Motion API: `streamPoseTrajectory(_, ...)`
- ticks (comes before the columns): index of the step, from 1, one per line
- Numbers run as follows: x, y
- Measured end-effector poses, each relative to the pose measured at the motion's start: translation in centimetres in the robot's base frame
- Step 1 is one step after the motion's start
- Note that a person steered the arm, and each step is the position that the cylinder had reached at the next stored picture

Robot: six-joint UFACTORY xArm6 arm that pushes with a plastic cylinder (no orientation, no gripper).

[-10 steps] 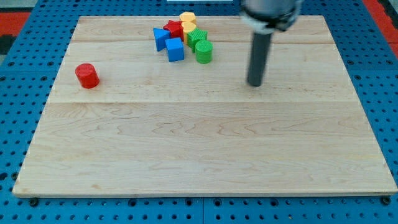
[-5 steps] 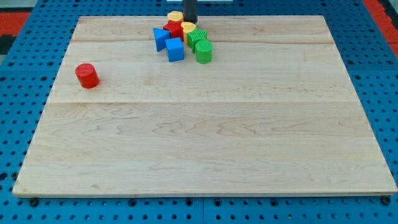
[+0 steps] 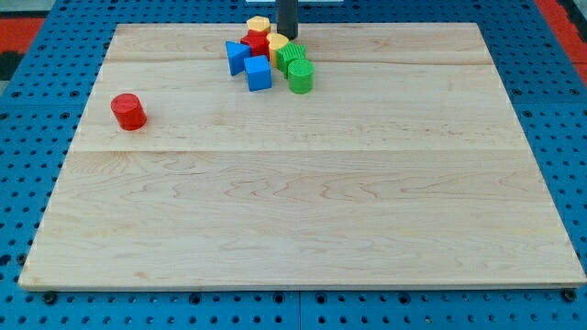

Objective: Move the yellow hexagon to the top right of the red circle

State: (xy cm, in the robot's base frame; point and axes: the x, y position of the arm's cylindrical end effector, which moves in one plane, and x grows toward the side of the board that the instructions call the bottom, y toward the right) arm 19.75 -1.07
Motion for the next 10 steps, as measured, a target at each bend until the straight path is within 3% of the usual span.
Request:
streamPoseTrajectory(1, -0.4, -1.3)
streamPoseTrajectory(2, 0.7, -9.2)
streamPoseTrajectory(3, 2.5, -12.0)
streamPoseTrajectory(4, 2.5, -12.0)
streamPoseTrajectory(5, 5.3, -12.5)
streamPoseTrajectory(6, 2.3, -13.9)
streamPoseTrajectory(7, 2.3, -15.2)
streamPoseTrajectory(8, 9.7, -14.7)
streamPoseTrajectory(9, 9.1, -14.5)
streamPoseTrajectory(10, 5.0, -16.5)
